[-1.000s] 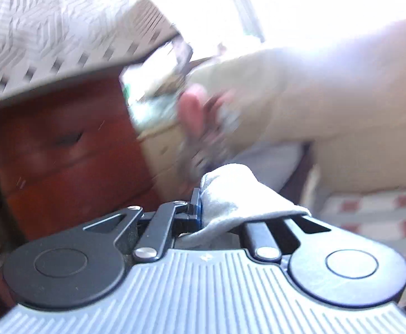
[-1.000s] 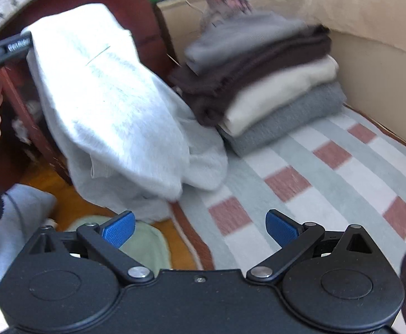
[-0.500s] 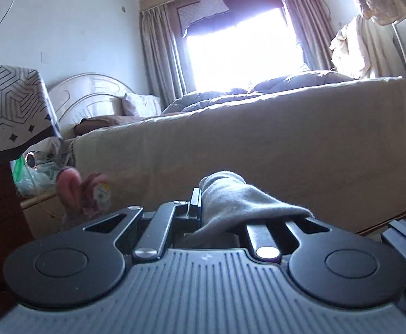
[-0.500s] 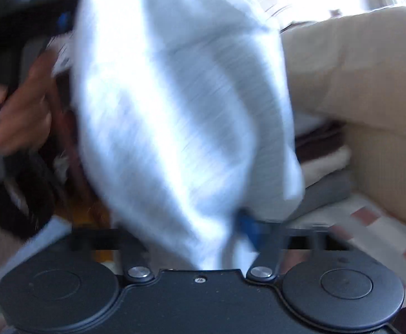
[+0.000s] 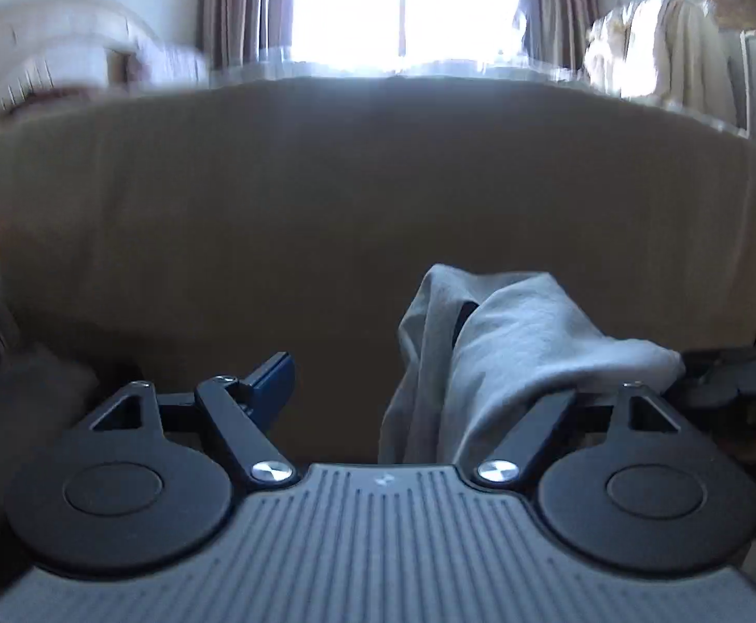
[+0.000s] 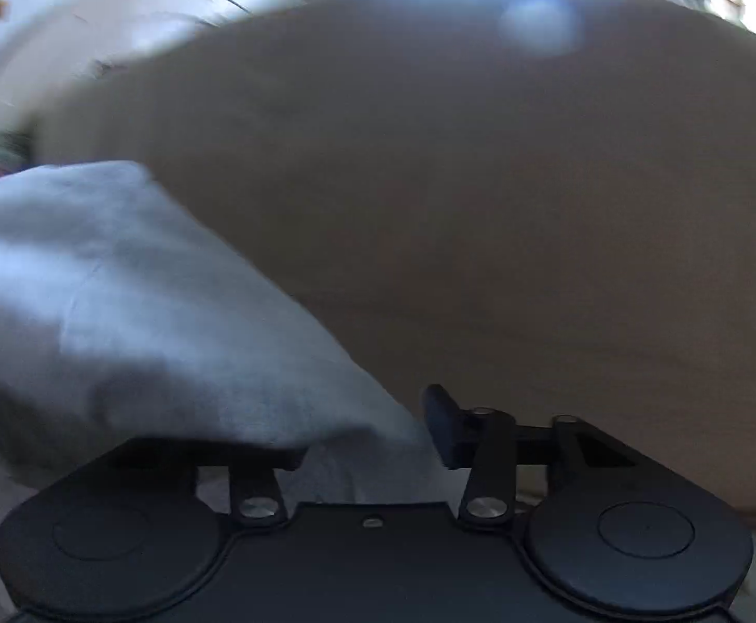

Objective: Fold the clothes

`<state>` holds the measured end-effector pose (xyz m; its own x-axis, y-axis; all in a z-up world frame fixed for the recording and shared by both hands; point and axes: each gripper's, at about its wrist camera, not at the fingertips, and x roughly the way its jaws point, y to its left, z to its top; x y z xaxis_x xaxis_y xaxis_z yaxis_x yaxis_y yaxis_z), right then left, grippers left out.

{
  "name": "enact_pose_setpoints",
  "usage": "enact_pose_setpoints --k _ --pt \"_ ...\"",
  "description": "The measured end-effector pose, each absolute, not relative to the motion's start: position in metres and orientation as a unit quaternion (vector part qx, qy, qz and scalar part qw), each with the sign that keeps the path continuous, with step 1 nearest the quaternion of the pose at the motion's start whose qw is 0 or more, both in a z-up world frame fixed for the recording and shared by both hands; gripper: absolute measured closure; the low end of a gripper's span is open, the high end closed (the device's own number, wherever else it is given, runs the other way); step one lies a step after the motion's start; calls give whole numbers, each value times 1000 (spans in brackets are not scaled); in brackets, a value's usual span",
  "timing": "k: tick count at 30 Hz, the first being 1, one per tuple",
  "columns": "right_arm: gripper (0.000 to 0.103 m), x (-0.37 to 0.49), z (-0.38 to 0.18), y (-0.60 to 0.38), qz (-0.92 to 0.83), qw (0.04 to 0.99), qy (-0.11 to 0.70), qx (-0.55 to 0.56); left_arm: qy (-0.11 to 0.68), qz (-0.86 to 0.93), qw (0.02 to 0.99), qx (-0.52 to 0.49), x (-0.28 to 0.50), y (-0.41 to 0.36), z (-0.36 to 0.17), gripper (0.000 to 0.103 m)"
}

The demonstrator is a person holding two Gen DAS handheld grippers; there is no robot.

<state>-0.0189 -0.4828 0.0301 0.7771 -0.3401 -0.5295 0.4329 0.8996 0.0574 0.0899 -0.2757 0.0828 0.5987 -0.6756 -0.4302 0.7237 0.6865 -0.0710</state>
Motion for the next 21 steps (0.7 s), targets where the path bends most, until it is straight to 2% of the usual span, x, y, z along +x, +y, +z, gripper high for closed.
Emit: enact_pose_setpoints --k 2,6,8,9,13,16,19,21 --pt "46 -23 -10 -514 -252 903 315 148 289 -396 869 61 104 -290 22 25" --pt "46 -63 -80 -547 -231 851 358 307 371 -372 848 71 114 -290 -80 27" --pt "46 -74 -94 -541 -225 849 376 295 406 -363 835 79 122 -286 -112 30" --pt "46 -77 -98 -534 -220 853 383 277 421 -360 828 85 126 -282 -125 34" --pt "46 -93 -103 -509 -182 867 387 255 416 -368 825 100 138 -279 -138 48" --pt "45 -90 -125 -493 -149 867 388 275 437 -385 811 65 144 -276 -138 60" --pt "37 -75 -147 -480 -129 862 403 281 455 -413 789 19 141 -266 -140 65" --pt "36 -65 -166 -477 -135 858 414 271 459 -418 784 20 137 -265 -141 65"
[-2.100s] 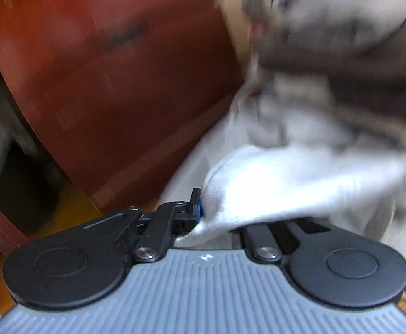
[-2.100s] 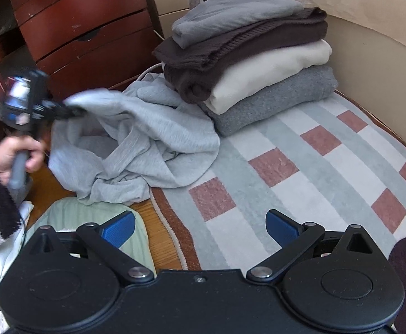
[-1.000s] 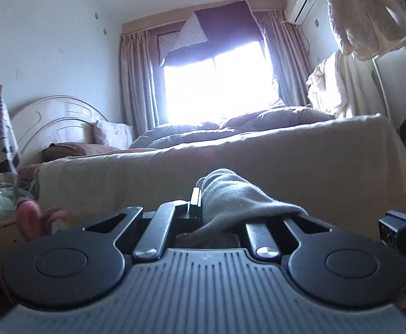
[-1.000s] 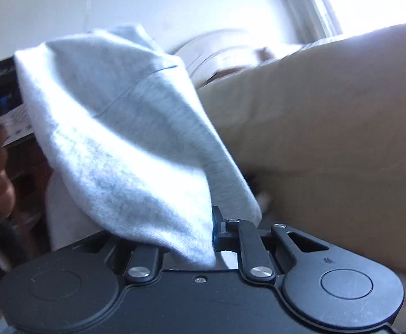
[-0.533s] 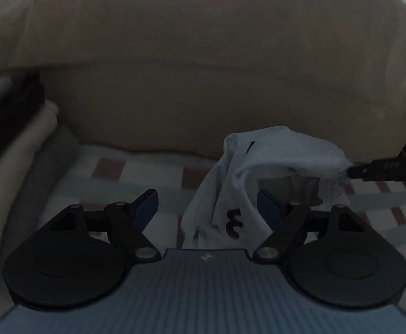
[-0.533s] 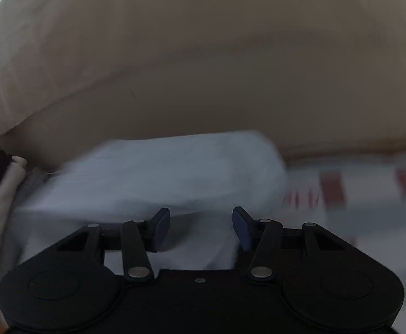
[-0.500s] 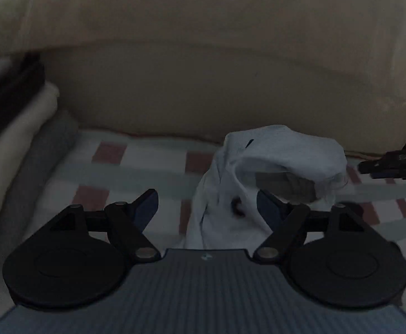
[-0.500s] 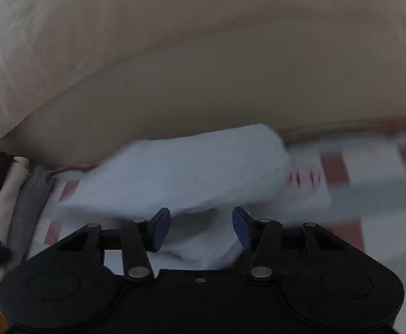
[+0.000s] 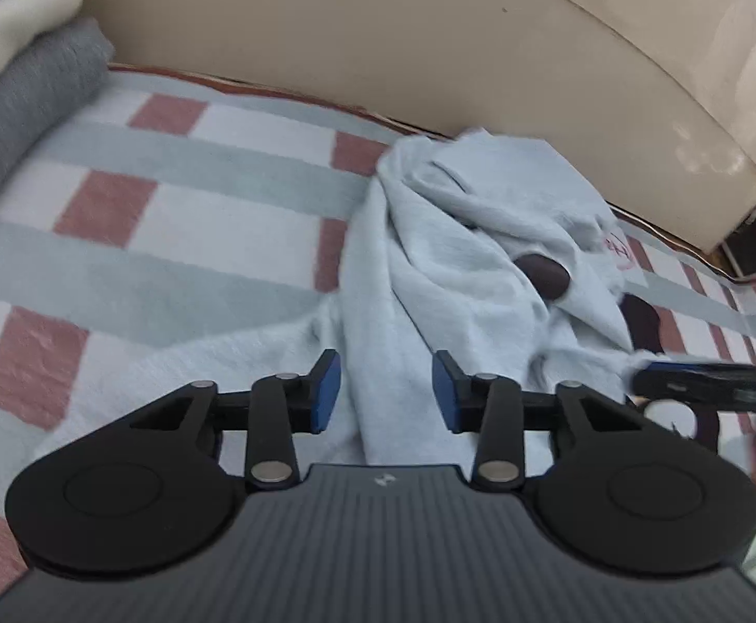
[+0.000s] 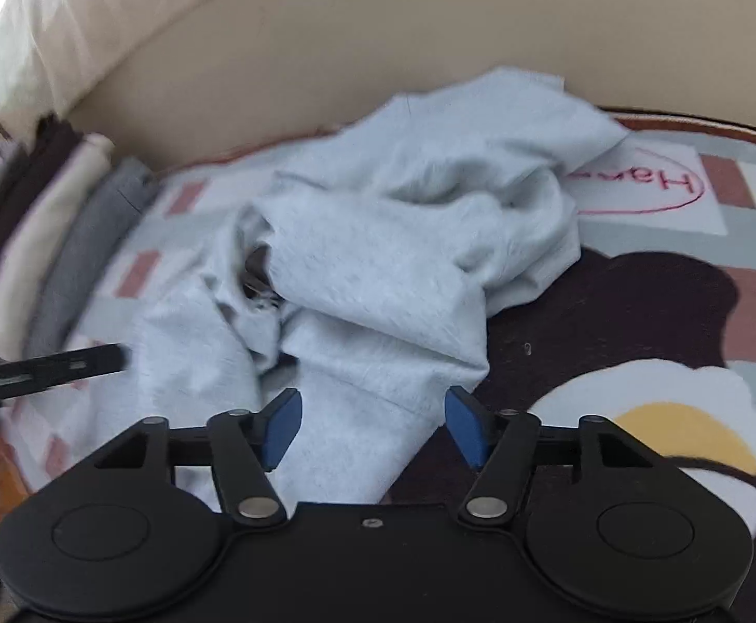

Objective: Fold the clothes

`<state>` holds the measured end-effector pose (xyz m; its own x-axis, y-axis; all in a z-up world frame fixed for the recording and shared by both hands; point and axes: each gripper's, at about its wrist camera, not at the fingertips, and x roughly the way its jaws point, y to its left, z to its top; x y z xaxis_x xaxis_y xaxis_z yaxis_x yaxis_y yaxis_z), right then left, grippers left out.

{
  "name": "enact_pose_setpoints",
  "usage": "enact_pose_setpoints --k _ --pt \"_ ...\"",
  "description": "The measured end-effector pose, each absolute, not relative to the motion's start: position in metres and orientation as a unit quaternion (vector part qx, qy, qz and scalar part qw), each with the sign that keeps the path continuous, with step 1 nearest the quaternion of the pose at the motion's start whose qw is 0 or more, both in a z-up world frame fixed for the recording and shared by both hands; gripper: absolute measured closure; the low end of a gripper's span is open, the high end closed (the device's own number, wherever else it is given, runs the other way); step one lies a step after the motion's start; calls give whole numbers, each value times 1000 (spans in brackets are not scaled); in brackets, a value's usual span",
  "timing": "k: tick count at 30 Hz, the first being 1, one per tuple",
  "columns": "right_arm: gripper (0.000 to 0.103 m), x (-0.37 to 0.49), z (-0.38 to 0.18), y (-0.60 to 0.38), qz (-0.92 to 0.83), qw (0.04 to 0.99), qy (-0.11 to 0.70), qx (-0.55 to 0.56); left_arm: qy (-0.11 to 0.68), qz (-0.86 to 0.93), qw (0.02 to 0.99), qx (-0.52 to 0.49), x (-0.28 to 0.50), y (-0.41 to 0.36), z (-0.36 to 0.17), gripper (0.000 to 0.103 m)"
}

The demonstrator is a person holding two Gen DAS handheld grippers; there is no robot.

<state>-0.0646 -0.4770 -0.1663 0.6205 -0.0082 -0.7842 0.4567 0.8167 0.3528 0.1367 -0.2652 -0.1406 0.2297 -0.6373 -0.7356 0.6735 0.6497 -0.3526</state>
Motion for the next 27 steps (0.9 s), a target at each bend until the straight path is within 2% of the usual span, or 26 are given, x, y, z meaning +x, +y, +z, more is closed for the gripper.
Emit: enact_pose_setpoints --k 2,5,8,9,11,13,16,17,18,19,24,27 --pt "36 -57 -176 -481 -166 849 419 274 465 -423 777 23 134 -265 -142 66" --pt "36 -56 -185 -501 -162 840 396 335 481 -432 763 24 133 -267 -146 65" --pt "37 -57 -197 -513 -155 830 387 371 490 -431 757 25 132 -270 -149 62" --pt "40 -55 -201 -513 -145 830 389 372 491 -429 758 33 131 -272 -150 62" --pt "87 -52 -201 -505 -128 839 400 346 491 -423 760 49 127 -276 -153 61" --pt "91 -47 -192 -489 -116 854 417 289 494 -409 763 75 124 -282 -157 42" --pt "95 -54 -172 -475 -122 871 410 242 490 -394 769 115 116 -290 -163 40" --pt "96 -59 -163 -472 -128 876 402 233 485 -391 773 123 114 -291 -164 41" --pt "96 -63 -155 -469 -134 881 395 224 475 -387 780 127 111 -291 -163 59" --pt "97 -70 -147 -469 -144 885 386 215 455 -382 793 135 107 -291 -160 100" --pt "98 -100 -116 -478 -215 893 354 177 303 -344 872 169 84 -279 -113 98" --pt "99 -119 -91 -489 -270 892 331 145 305 -313 893 107 102 -260 -97 98"
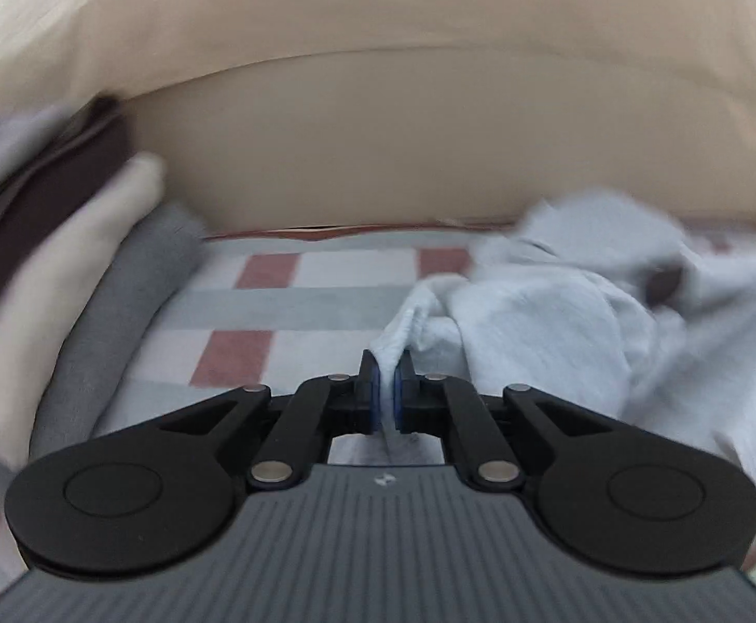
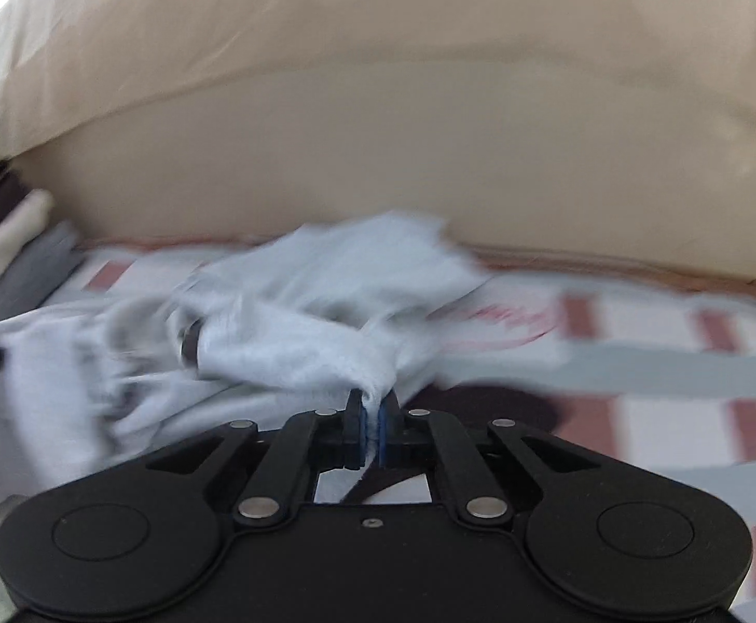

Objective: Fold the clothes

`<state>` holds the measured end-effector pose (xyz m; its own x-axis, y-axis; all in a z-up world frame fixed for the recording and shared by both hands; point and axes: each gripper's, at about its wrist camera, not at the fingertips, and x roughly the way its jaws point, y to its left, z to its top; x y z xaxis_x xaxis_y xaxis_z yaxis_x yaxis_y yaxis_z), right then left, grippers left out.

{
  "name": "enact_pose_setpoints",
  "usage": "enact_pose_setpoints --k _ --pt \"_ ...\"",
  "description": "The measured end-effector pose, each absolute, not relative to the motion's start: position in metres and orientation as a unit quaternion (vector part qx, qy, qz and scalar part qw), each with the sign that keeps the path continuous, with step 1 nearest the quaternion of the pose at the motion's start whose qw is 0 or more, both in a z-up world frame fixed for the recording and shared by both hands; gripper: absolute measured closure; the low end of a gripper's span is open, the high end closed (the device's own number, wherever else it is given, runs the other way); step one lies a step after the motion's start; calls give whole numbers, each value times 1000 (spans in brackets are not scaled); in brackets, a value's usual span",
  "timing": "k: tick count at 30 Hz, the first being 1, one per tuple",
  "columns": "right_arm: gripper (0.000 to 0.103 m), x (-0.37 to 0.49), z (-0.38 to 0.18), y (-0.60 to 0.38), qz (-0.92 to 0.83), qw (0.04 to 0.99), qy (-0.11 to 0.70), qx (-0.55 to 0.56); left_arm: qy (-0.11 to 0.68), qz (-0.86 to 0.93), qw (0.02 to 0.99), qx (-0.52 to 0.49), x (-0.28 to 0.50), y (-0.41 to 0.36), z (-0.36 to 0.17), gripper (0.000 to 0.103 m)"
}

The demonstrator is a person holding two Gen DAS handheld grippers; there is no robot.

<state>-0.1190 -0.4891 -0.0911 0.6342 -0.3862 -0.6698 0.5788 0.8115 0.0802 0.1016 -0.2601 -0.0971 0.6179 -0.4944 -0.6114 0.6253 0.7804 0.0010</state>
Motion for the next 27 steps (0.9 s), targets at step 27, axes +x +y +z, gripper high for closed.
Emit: enact_pose_setpoints --k 27 --pt "73 -140 -97 -622 -445 815 341 146 416 -173 893 -11 205 -199 -136 96"
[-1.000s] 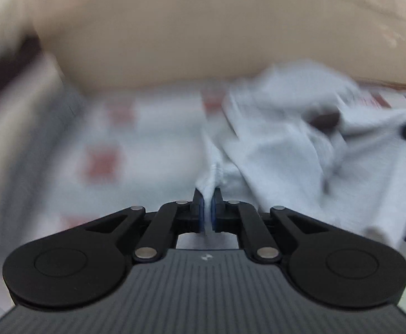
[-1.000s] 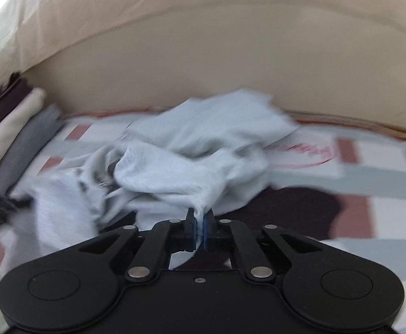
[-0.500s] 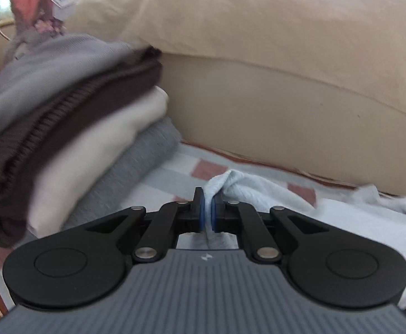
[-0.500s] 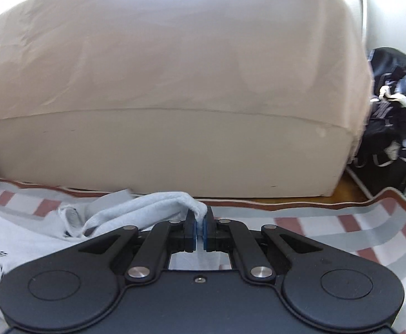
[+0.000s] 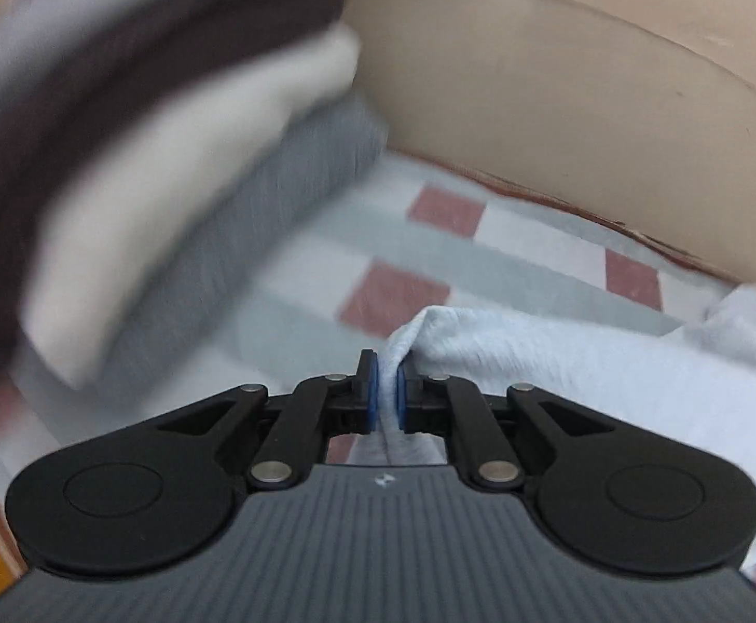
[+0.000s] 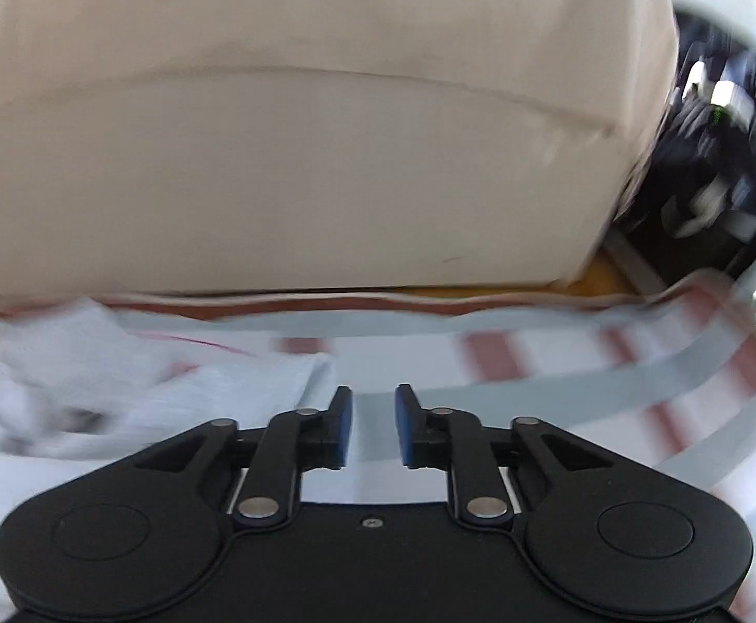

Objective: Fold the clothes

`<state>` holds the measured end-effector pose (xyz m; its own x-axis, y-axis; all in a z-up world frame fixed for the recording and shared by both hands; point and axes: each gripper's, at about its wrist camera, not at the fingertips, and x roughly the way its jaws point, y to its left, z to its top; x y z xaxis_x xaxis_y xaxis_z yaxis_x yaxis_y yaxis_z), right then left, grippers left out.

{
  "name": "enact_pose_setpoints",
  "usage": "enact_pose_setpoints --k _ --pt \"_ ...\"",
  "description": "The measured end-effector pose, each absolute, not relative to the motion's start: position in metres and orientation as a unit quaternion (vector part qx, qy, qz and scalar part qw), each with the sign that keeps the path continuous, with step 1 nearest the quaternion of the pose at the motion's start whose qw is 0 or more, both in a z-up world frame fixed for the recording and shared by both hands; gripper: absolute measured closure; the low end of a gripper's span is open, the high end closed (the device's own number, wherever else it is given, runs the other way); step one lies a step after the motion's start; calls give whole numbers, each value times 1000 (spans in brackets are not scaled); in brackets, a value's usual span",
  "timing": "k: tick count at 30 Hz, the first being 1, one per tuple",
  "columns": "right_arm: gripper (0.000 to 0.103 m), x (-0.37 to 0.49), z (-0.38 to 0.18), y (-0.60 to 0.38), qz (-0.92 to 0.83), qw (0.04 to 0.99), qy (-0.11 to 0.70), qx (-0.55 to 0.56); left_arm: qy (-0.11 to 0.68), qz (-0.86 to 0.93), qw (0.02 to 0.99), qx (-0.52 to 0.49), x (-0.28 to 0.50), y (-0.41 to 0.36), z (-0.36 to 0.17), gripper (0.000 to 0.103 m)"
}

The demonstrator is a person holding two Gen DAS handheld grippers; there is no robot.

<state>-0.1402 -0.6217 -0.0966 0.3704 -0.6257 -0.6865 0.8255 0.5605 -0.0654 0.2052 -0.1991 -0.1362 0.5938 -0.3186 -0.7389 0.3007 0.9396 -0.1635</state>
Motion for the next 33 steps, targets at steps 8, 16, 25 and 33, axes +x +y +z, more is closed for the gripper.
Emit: enact_pose_setpoints --k 8,16,25,33 --pt "51 -115 -125 -512 -184 894 385 141 440 -186 877 -55 220 -183 -140 96" --pt "50 -71 -185 -440 -58 852 460 241 446 -172 876 -64 222 -183 -151 96" --pt "100 -53 -200 -430 -68 865 453 204 434 -178 882 -37 219 -188 -153 96" --pt "100 -114 -59 -448 -186 926 313 105 461 -271 824 -188 211 -162 -133 96"
